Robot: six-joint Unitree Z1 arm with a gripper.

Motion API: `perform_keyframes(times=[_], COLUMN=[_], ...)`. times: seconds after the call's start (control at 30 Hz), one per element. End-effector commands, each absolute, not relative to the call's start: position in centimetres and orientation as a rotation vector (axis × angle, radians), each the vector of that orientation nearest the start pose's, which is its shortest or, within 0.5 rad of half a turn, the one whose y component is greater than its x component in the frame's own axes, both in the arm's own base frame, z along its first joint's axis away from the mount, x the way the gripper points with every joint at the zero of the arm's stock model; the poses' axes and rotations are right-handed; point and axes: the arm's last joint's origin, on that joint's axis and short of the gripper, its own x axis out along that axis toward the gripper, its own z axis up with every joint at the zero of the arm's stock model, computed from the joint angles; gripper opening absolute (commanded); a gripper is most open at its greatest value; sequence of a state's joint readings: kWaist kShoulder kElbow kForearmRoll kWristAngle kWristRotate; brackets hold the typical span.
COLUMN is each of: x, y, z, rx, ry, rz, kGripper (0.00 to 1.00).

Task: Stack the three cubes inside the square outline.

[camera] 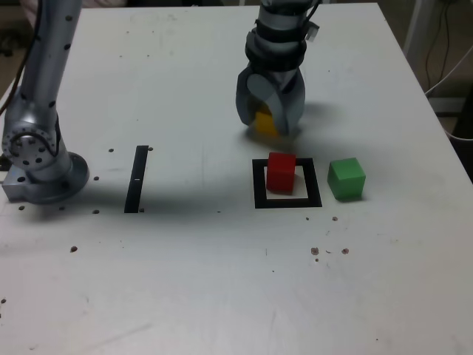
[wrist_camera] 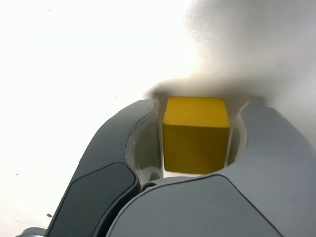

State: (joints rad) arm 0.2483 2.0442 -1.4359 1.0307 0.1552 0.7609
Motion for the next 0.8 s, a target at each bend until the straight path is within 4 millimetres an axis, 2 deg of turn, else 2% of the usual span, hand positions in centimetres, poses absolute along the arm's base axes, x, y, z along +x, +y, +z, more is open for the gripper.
perform_keyframes(times=[0.0, 0.53, 0.63, 0.77], x=[34.8, 34.5, 34.2, 33.5], y=[9.5, 9.4, 9.1, 8.0], z=[22.3, 23.1, 24.3, 27.0], rx=[0.493, 0.474, 0.473, 0.464], ry=[1.66, 1.635, 1.609, 1.571], rz=[-0.33, -0.335, -0.322, -0.286], kGripper=[0.29, 0.23, 0.22, 0.22])
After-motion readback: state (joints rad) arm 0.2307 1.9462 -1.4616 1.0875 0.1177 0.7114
